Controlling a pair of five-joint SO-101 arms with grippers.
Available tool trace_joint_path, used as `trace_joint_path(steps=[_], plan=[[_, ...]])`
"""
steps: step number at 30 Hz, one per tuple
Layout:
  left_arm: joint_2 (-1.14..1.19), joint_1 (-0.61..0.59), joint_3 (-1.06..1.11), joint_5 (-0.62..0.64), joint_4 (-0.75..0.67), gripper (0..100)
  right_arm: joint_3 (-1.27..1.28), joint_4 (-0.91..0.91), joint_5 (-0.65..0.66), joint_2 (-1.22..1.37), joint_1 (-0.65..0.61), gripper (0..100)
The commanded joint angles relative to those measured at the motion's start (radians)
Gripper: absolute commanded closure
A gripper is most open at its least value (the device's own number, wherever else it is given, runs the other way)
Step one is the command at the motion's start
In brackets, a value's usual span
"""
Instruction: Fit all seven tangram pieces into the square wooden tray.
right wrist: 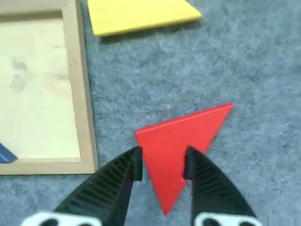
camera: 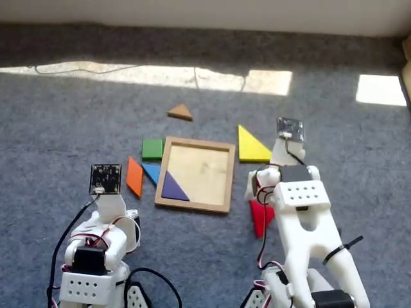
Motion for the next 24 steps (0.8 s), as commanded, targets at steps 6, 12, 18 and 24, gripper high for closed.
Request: trace_joint_path(steps=[6,12,18,24], plan=[[-0.035,-0.002,0.021,-0.003,0.005,100,-0.097,0.002,-0.192,0.185,-0.019,57.4],[-0.035,-0.002,0.021,-0.003,0.005,100,-0.156,-0.001,-0.215,0.389,-0.051,57.4],[-0.035,-0.002,0.021,-0.003,0.005,100,-0.217,0.001,-0.209,0.547,-0.045,57.4],[-0.035,-0.002,0.021,-0.003,0.005,100,-0.259,0.007,-0.207,0.619,-0.045,57.4]])
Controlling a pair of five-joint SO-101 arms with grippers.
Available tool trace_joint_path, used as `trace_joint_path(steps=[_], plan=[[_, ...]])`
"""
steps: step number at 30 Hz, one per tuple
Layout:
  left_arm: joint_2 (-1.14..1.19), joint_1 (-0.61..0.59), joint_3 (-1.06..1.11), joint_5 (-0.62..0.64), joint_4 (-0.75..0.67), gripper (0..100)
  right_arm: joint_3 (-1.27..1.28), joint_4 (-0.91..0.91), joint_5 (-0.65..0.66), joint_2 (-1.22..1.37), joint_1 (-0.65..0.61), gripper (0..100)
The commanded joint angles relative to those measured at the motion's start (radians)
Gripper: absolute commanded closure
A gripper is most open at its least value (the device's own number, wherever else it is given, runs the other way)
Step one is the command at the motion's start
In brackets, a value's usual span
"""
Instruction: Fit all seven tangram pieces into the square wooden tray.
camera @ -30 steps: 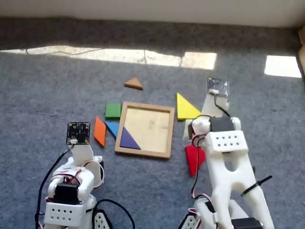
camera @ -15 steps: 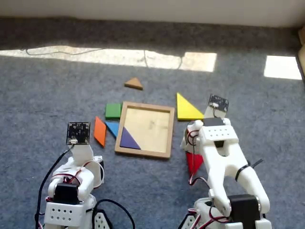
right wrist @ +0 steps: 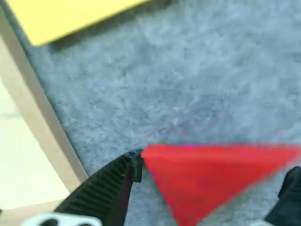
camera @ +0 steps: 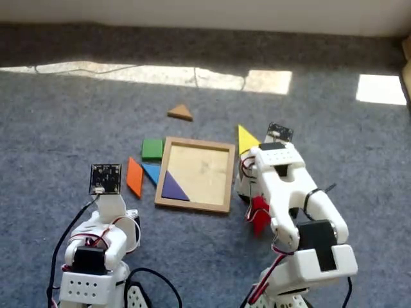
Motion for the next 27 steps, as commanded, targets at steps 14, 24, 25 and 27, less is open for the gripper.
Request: trace_joint_path(steps=[14,24,25,27], plan=[[-0.035,-0.002,0.021,-0.003,0.005,100,-0.024,0.053,0.100,0.045,-0.004,77.3],[-0.035,-0.002,0.021,-0.003,0.005,100,-0.079,0.027,0.281,0.042,-0.002,77.9],[-0.035,-0.002,0.021,-0.003,0.005,100,-0.087,0.028,0.301,0.042,-0.002,77.9],[-0.035,-0.002,0.021,-0.003,0.005,100,-0.093,0.030,0.344,0.042,-0.002,77.9]])
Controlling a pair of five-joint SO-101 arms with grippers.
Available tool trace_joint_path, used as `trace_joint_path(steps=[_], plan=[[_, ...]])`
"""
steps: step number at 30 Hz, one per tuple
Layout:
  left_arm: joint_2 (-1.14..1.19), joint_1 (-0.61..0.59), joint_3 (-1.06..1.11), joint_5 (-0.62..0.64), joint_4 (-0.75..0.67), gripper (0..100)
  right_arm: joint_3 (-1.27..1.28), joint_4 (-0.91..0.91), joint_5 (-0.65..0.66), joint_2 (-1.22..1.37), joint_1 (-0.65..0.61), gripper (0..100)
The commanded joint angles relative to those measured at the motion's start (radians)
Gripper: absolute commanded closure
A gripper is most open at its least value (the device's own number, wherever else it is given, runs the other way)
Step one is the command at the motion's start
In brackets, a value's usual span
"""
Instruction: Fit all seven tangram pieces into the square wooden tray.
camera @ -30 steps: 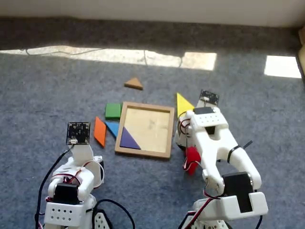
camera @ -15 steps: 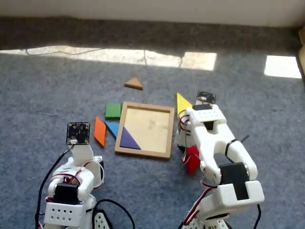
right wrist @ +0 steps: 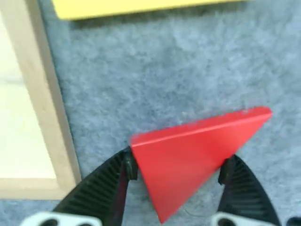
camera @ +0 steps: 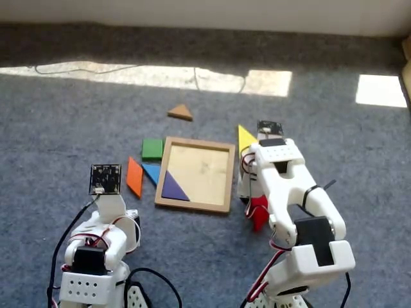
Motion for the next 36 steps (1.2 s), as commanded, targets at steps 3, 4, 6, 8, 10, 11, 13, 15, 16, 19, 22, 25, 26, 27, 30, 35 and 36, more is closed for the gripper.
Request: trace_joint_path(steps=[3,4,6,8,10,11,13,15,16,19,22,25,26,27,30,35,36], plan=[[-0.035,-0.002,0.021,-0.003,0.005,100,-0.033,-0.015,0.121,0.001,-0.010,77.9],[-0.035,-0.002,0.021,-0.003,0.005,100,-0.033,-0.015,0.138,0.001,-0.010,77.9],[-0.035,-0.002,0.021,-0.003,0.005,100,-0.033,-0.015,0.169,-0.002,-0.010,77.9],[-0.035,-0.002,0.021,-0.003,0.005,100,-0.033,-0.019,0.206,-0.039,-0.010,77.9],[-0.035,-0.002,0.021,-0.003,0.005,100,-0.025,-0.019,0.236,-0.104,-0.007,79.8],[-0.035,-0.002,0.021,-0.003,0.005,100,-0.025,-0.021,0.252,-0.139,0.002,81.9],[-0.035,-0.002,0.021,-0.003,0.005,100,-0.025,-0.021,0.281,-0.206,0.013,85.8],[-0.035,-0.002,0.021,-0.003,0.005,100,-0.024,-0.021,0.308,-0.259,0.018,88.0],[-0.035,-0.002,0.021,-0.003,0.005,100,-0.022,-0.021,0.316,-0.275,0.018,88.2],[-0.035,-0.002,0.021,-0.003,0.005,100,-0.022,-0.019,0.322,-0.295,0.018,88.5],[-0.035,-0.002,0.021,-0.003,0.005,100,-0.022,-0.016,0.322,-0.300,0.018,88.5],[-0.035,-0.002,0.021,-0.003,0.005,100,-0.022,-0.019,0.322,-0.300,0.018,88.6],[-0.035,-0.002,0.021,-0.003,0.005,100,-0.022,-0.019,0.322,-0.300,0.018,88.4],[-0.035,-0.002,0.021,-0.003,0.005,100,-0.022,-0.019,0.319,-0.300,0.018,88.1],[-0.035,-0.002,0.021,-0.003,0.005,100,-0.030,-0.021,0.284,-0.292,0.013,81.8],[-0.035,-0.002,0.021,-0.003,0.005,100,-0.031,-0.021,0.064,-0.289,0.010,61.1],[-0.035,-0.002,0.021,-0.003,0.005,100,-0.031,-0.021,0.041,-0.289,0.004,58.1]])
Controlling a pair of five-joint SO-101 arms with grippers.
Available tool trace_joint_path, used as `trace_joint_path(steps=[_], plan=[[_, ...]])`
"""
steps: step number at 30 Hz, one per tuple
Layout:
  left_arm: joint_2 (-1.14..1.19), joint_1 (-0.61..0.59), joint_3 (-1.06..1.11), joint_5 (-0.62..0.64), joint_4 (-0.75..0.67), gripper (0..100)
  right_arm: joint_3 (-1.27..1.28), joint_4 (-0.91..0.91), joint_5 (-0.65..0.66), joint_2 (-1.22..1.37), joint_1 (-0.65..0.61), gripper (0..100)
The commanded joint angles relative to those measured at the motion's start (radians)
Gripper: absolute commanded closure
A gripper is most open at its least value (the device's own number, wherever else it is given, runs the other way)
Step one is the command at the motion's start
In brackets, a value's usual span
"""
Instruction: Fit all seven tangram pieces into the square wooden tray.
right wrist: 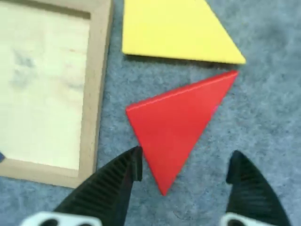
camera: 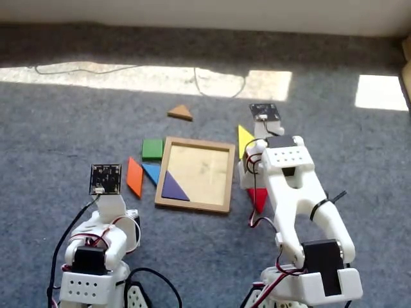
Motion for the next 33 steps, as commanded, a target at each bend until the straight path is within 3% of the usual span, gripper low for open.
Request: trace_joint_path(steps=[1,9,22,28,33], plan=[[-0.035,-0.002,0.021,-0.003,0.005,100,-0.033,-0.012,-0.100,-0.044,-0.016,56.2],[-0.035,-0.002,0.021,-0.003,0.005,100,-0.053,-0.097,-0.183,0.018,-0.074,55.2],[-0.035,-0.002,0.021,-0.003,0.005,100,-0.234,-0.096,-0.195,0.302,-0.070,55.3],[-0.035,-0.002,0.021,-0.003,0.005,100,-0.234,-0.101,-0.186,0.309,-0.050,70.7],[-0.035,-0.002,0.021,-0.003,0.005,100,-0.239,-0.104,-0.193,0.309,-0.033,72.3]])
